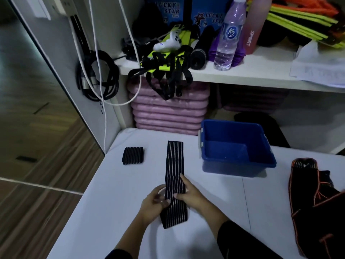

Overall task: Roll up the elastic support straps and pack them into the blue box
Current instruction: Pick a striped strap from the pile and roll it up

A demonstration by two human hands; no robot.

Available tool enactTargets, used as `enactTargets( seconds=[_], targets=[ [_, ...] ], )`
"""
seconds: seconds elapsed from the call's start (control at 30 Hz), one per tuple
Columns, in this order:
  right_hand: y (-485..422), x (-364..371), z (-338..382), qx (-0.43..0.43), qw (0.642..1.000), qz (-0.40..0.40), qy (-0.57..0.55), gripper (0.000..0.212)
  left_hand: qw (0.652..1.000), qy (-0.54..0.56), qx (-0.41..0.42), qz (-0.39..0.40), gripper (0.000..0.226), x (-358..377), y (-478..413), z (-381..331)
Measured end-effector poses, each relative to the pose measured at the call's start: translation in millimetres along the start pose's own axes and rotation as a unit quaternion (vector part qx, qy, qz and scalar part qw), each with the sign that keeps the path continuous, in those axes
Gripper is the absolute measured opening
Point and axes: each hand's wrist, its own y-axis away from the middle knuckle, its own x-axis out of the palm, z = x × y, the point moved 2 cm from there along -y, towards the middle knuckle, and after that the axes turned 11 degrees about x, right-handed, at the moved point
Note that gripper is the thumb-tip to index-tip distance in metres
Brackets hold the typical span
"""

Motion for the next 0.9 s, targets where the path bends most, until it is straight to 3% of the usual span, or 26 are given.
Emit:
enactTargets(
  seconds=[0.13,0.27,0.53,0.7,0.9],
  targets=[
    [39,-6,-9,-0.005,1.0,0.012,0.001,0.093,0.998,-0.03,0.033,0.041,0.059,7,23,15],
    [65,-9,-28,-0.016,0.999,-0.024,0.045,0.085,0.979,-0.157,0.131,0.024,0.075,20,32,29],
    [77,9,-61,-0.057,0.984,-0.089,0.144,0.064,0.946,-0.273,0.172,-0.032,0.067,29,43,36],
    [72,15,-63,-0.107,0.969,-0.155,0.157,0.053,0.952,-0.259,0.159,-0.048,0.048,31,46,34],
    [73,7,-38,-0.14,0.976,-0.133,0.098,0.037,0.975,-0.135,0.154,-0.085,0.031,29,45,12]
  ],
)
